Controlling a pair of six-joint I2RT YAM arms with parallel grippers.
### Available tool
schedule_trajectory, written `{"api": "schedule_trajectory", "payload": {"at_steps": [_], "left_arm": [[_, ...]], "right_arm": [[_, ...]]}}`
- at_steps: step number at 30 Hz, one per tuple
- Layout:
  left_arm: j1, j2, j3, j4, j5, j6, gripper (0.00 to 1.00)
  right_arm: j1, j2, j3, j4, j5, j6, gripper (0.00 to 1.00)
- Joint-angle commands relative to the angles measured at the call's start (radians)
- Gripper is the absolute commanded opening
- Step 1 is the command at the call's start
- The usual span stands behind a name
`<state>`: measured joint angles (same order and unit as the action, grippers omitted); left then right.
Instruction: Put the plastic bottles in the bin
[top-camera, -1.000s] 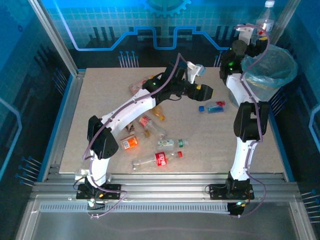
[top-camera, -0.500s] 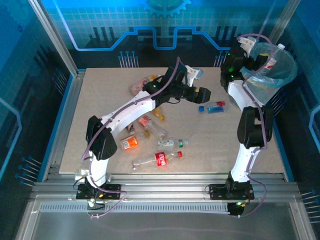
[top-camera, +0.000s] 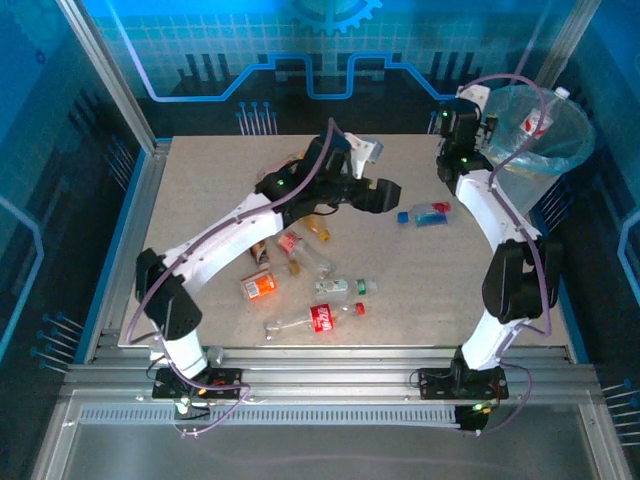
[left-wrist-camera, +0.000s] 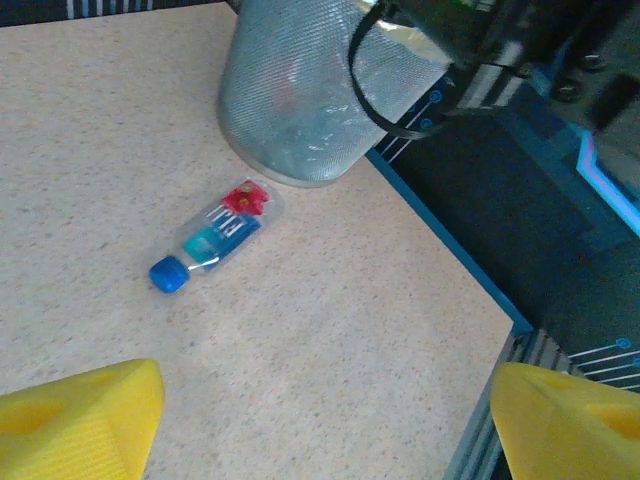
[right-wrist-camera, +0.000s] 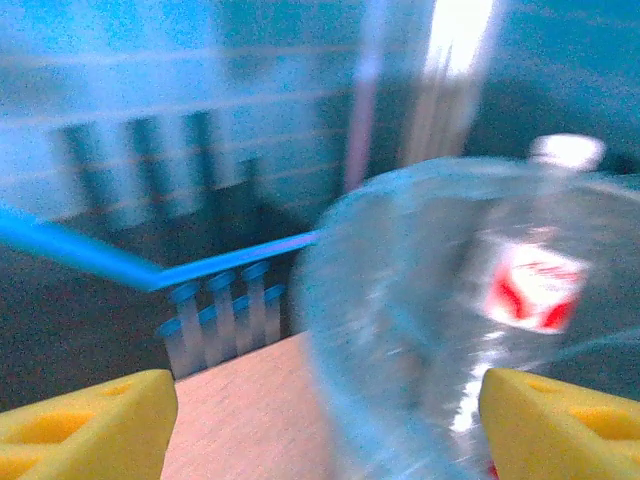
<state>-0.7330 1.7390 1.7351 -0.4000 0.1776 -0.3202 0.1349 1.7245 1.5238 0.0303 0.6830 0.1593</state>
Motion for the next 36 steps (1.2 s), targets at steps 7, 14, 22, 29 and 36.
{"api": "schedule_trajectory", "payload": {"at_steps": [7, 14, 22, 29, 36], "left_arm": [[0.063, -0.265, -0.281, -0.042, -0.163, 0.024, 0.87], [0.128, -0.480, -0.506, -0.118, -0.272, -0.012, 0.87], [0.259, -0.708, -0.716, -0.200, -0.323, -0.089, 0.88], [0.308, -0.785, -0.774, -0.221, -0.325, -0.070, 0.88], [0.318, -0.787, -0.783, -0.195, -0.301, -0.055, 0.89]], "right_arm": [[0.180, -0.072, 0.095, -0.567, -0.666, 0.124, 0.69], [0.374, 0.039, 0.175, -0.771, -0.864, 0.022, 0.75], [0.533, 0.410, 0.561, -0.972, -0.728, -0.023, 0.84], [0.539, 0.808, 1.081, -1.114, -0.533, -0.043, 0.90], [0.532, 0.932, 1.107, -0.960, -0.513, -0.073, 0.94]]}}
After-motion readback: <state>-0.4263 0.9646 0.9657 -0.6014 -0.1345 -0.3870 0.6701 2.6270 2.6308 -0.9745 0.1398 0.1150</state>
